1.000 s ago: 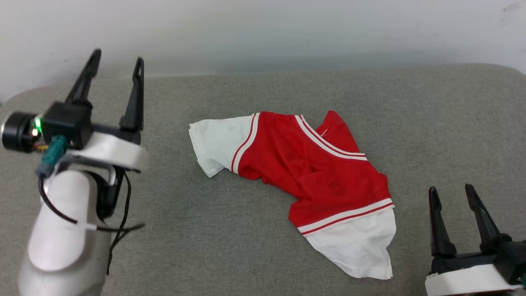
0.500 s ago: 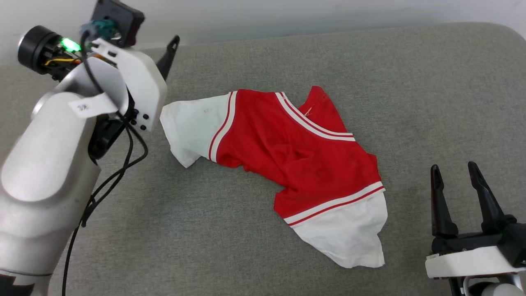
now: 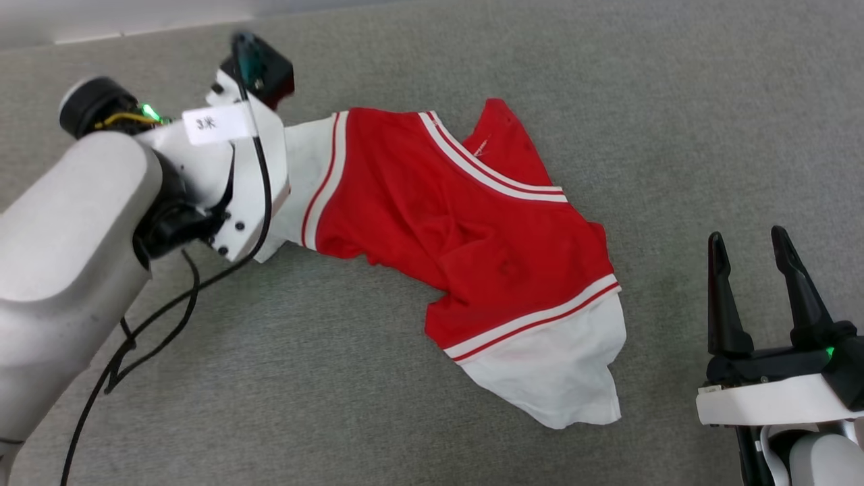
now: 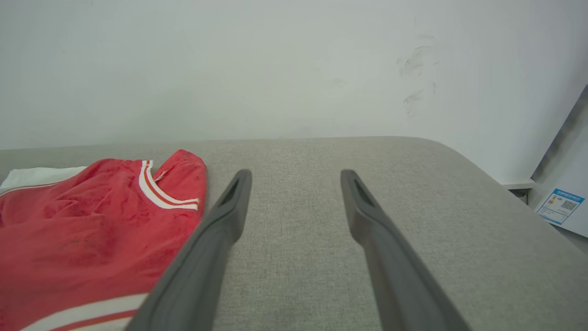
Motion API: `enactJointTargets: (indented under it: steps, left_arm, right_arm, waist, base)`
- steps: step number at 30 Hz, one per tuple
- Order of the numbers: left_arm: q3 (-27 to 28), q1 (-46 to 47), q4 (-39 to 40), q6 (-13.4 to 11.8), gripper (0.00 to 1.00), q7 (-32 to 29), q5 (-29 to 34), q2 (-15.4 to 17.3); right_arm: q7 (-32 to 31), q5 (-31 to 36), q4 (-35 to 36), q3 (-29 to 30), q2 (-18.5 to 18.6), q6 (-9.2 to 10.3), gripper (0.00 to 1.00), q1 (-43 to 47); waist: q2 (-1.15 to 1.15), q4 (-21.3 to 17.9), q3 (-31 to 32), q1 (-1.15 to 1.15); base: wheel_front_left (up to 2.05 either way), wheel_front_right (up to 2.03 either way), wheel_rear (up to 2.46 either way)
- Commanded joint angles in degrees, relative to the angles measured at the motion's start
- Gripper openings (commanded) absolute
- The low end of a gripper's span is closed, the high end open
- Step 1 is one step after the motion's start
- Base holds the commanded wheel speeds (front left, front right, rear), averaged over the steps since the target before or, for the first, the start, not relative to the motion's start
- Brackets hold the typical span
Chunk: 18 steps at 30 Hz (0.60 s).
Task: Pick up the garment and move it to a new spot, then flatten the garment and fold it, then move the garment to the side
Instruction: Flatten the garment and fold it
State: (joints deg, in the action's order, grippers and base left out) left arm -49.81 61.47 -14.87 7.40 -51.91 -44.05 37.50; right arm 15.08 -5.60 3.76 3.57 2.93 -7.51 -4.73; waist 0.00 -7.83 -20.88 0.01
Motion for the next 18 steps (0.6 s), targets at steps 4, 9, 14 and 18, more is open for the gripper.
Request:
enactJointTargets:
  steps: [4, 9, 14, 18]
  left_arm:
    - [-3.4, 0.1, -1.0, 0.0, 1.00, -3.2, -3.8, 1.7]
    - [-7.4, -1.6, -2.5, 0.0, 1.00, -4.7, -6.5, 3.0]
    - [-10.7, -3.9, -4.9, 0.0, 1.00, -3.5, -8.2, 2.9]
    - [-12.3, -3.2, -5.6, 0.0, 0.00, -1.2, -8.6, 2.4]
  right_arm:
    - [0.1, -0.8, 0.2, 0.1, -0.1, 0.04, 1.00, -1.7]
    - [0.1, -1.1, 0.2, 0.1, -0.1, 0.03, 1.00, -2.3]
    - [0.1, -1.2, 0.0, -0.1, -0.1, 0.03, 1.00, -2.7]
    - [0.1, -0.7, -0.2, 0.3, -0.1, 0.04, 1.00, -2.5]
  waist:
    - [0.00, -1.7, -2.2, -0.01]
    - [0.00, -2.3, -3.6, -0.01]
    - [0.00, -2.5, -4.3, -0.01]
    - [0.00, -1.9, -3.4, -0.01]
  base:
    - [0.00, 0.00, 0.00]
    - [0.00, 0.00, 0.00]
    - [0.00, 0.00, 0.00]
    - [0.00, 0.00, 0.00]
